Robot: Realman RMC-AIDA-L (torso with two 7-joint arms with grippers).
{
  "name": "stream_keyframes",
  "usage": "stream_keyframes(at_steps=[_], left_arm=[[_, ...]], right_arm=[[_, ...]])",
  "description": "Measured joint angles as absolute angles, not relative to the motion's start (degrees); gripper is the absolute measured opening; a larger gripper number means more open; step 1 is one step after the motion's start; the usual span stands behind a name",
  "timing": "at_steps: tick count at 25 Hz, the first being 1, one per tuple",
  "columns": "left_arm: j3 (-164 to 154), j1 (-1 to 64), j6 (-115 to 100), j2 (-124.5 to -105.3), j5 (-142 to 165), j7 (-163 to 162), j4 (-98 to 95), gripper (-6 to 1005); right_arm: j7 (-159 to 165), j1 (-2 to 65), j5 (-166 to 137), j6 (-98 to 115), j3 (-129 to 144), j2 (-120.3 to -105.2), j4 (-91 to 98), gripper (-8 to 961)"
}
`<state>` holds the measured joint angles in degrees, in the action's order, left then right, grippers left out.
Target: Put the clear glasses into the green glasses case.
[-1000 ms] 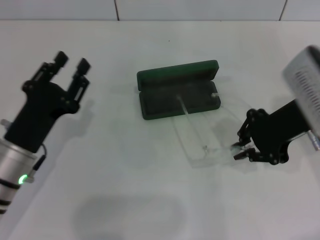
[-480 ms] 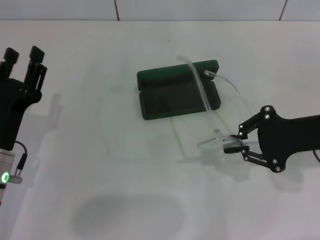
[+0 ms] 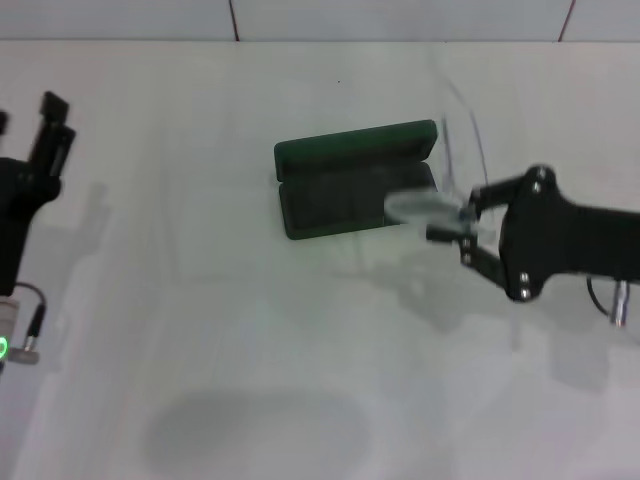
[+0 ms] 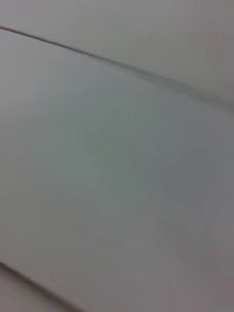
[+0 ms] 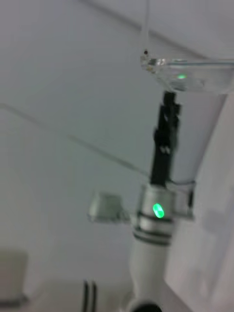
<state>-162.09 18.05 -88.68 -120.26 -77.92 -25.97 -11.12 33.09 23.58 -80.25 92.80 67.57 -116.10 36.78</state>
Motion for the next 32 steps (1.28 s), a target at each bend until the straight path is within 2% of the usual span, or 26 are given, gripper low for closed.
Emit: stream_keyframes(at_steps=[4,5,6,15,19,23,30,32], left_arm=[[-162.9,21.7,-89.1,-119.07,-69.1,-40.8,-5.2,826],[-162.9,23.7,-89.8,-118.38,-64.4,-48.7,-1.2,829],[-162.9,28.7,-91.9,-117.02,-55.0,-63.4,6.9,829],[-163.0,35.6,-106.8,-112.79,-40.7,-74.3,10.8,829],[-163.0,38.4,-110.8,-111.75,-37.6,-78.1,10.5,830],[-163.0,41.4,-112.8,-111.82,-34.1,-79.1,10.3,830],[-163.0,44.3,-112.5,-113.09,-31.4,-77.0,11.1,829],[-163.0,44.5,-110.8,-114.95,-31.7,-72.5,13.1,829]], right_arm=[[34.0,26.0,-76.9,92.1,67.8,-115.93,33.0,116],[34.9,26.6,-77.0,92.0,68.1,-115.81,32.7,116],[35.6,26.9,-77.1,91.8,68.4,-115.76,32.6,116],[40.5,29.9,-81.9,90.5,69.2,-115.41,33.1,116],[40.5,30.6,-84.2,90.3,70.5,-115.77,33.2,117],[39.8,30.9,-84.3,90.1,72.9,-115.81,33.4,117],[38.9,31.3,-84.3,90.6,77.7,-115.73,34.6,117],[38.9,31.3,-84.3,90.9,78.8,-115.68,34.7,117]])
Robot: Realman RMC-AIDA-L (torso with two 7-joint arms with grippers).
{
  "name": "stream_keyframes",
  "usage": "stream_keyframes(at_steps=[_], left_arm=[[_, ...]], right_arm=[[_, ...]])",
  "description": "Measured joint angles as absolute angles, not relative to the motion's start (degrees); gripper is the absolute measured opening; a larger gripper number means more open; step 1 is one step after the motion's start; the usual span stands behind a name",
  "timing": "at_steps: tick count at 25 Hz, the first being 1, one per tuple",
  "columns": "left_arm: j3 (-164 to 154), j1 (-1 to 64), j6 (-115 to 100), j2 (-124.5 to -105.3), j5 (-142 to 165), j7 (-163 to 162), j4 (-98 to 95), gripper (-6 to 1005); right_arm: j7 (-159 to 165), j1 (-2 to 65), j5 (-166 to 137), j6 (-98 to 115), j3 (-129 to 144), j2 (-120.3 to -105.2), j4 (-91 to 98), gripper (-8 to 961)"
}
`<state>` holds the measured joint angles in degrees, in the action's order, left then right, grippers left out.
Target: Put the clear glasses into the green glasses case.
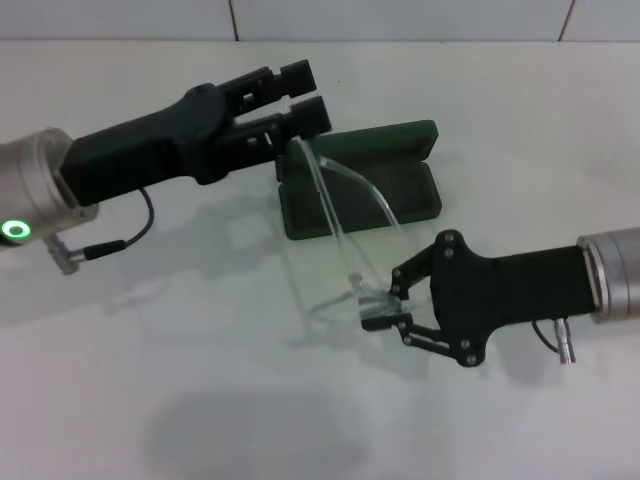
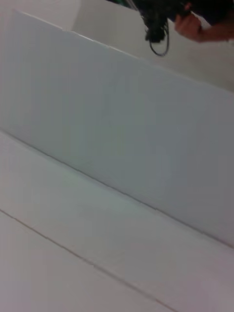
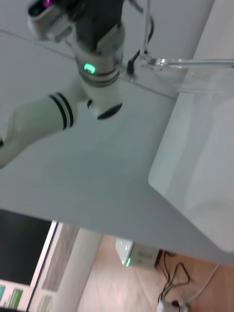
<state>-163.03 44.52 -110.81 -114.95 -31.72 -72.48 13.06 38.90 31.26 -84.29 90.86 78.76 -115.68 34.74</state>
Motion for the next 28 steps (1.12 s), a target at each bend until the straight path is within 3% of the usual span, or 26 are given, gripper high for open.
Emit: stream_keyframes(at_steps=[10,28], left_arm=[[-163.0,42.8,-107.7,-118.62,-29.0,-58.0,13.7,830],[-163.0,45.7,-106.6,-117.79,-16.9,-67.3,13.5,830]], right_arm=[[41.3,31.1,-83.7,92.8,78.9,-115.70,34.8,117],[38.7,30.6,-83.6,95.2,78.2,-115.72,35.0,118]])
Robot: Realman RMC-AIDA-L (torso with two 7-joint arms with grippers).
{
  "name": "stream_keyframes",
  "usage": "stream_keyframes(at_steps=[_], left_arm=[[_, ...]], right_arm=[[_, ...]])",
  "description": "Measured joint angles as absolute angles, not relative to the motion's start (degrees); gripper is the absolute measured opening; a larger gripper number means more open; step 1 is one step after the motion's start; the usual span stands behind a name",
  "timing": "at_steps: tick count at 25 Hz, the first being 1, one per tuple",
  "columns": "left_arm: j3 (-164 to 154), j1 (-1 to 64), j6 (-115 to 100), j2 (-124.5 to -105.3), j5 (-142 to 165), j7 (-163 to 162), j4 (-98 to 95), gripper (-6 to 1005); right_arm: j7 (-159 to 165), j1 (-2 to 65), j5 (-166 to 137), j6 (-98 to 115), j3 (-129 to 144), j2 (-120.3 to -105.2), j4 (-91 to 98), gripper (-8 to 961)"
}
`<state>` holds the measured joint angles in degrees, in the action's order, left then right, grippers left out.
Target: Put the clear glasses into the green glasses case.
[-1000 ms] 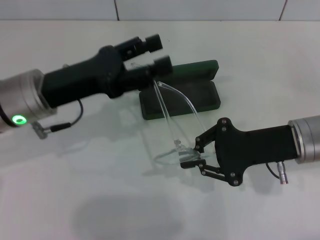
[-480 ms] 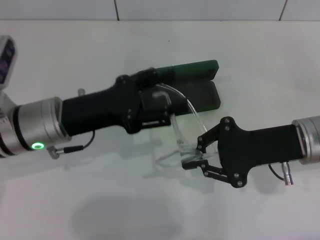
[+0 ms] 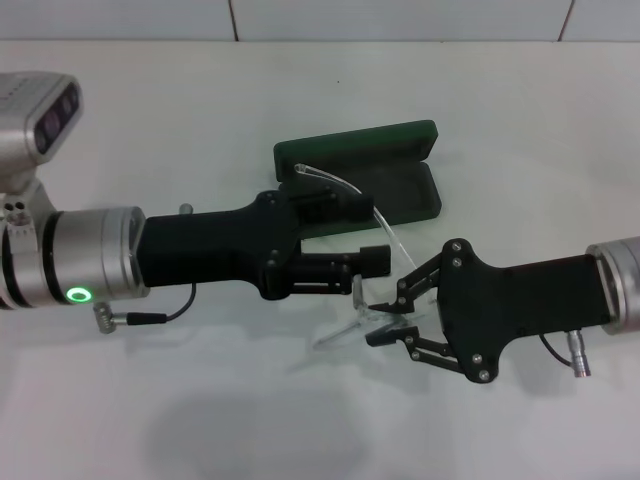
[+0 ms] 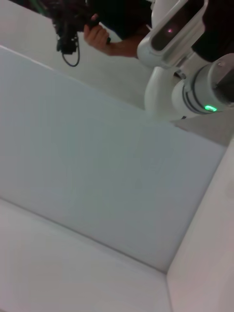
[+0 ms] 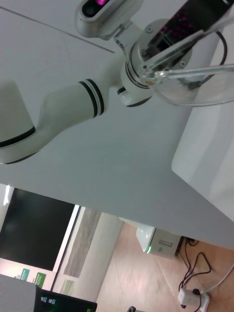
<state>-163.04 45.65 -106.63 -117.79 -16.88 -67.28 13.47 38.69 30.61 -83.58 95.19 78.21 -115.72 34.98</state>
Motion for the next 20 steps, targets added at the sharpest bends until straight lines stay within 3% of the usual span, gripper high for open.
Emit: stream_keyframes(at_steps=[10,17,20], left_arm=[[-163.0,44.7,-110.5,-116.81,-19.0,-67.0,13.1,830],[-162.9,37.3,-114.6,-112.84,-30.7,-67.5,13.4,829],[-162.9,34.4,-114.4,-111.98,-34.6,-67.6,14.1,829]], right_arm=[[37.9,29.3,-83.9,96.3,78.2,-115.37,35.5,118],[35.4,25.2,-83.6,98.7,77.4,-115.43,40.8,118],[34.9,24.7,-83.6,100.7,76.4,-115.58,42.0,118]])
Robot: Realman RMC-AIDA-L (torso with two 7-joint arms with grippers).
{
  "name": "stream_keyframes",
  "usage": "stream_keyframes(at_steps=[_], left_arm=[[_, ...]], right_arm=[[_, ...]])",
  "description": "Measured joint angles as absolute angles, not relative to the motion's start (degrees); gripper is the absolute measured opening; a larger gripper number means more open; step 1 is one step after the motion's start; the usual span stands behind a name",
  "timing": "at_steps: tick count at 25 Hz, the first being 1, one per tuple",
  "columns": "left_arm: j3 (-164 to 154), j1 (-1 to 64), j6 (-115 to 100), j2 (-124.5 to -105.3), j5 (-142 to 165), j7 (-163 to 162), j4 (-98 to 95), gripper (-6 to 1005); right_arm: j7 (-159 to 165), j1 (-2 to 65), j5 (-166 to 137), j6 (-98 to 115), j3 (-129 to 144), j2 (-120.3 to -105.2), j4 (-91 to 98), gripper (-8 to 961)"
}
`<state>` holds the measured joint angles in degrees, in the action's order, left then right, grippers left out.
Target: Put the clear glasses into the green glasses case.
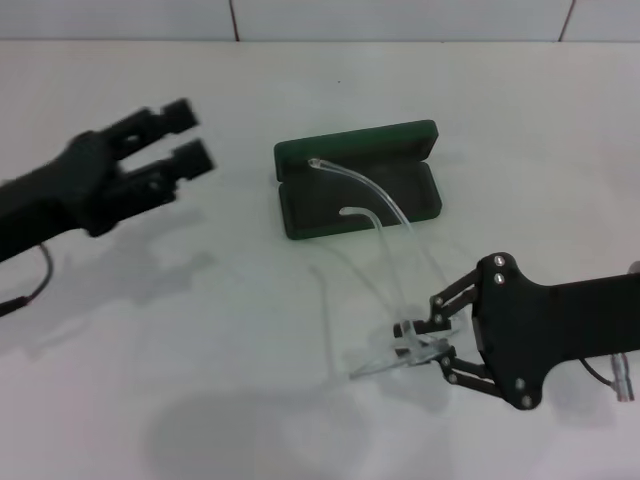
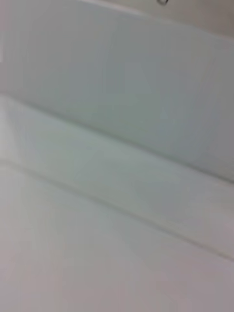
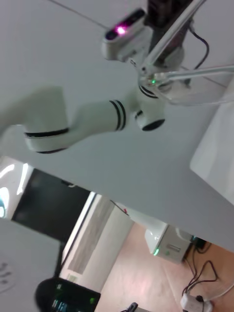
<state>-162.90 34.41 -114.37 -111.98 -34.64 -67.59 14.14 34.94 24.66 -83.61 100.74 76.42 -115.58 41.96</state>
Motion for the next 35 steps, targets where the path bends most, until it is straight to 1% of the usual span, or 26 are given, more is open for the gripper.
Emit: stream_keyframes(at_steps=[4,7,12,16,25,31,35], left_arm=[[-163.0,33.2,-114.5,-111.78,-34.9,-67.6,14.3,829],[-163.0,34.3,-115.1,-112.24,-32.0,-67.6,13.7,829],[-163.0,39.3,-115.5,-112.95,-22.9,-70.0,11.4,829],[-163.0,42.9,-115.5,-114.02,-19.4,-72.9,10.8,830],[-163.0,47.3,-115.1,-115.75,-15.5,-76.9,11.2,829],[-163.0,48.1,-113.4,-115.84,-12.6,-79.6,12.2,827],[-163.0,47.9,-113.1,-115.06,-12.9,-80.8,13.5,826]], right_arm=[[34.9,24.9,-83.6,101.5,76.0,-115.57,42.0,119],[34.9,25.1,-83.6,101.3,76.1,-115.64,42.0,119],[35.0,25.4,-83.9,100.6,76.4,-115.73,41.9,119],[35.0,25.7,-84.1,100.1,76.6,-115.75,41.7,119],[34.9,25.9,-84.3,100.0,76.6,-115.69,41.1,119],[34.9,25.9,-84.8,100.0,76.6,-115.61,40.8,119],[34.9,25.6,-85.0,100.0,76.6,-115.57,40.8,120]])
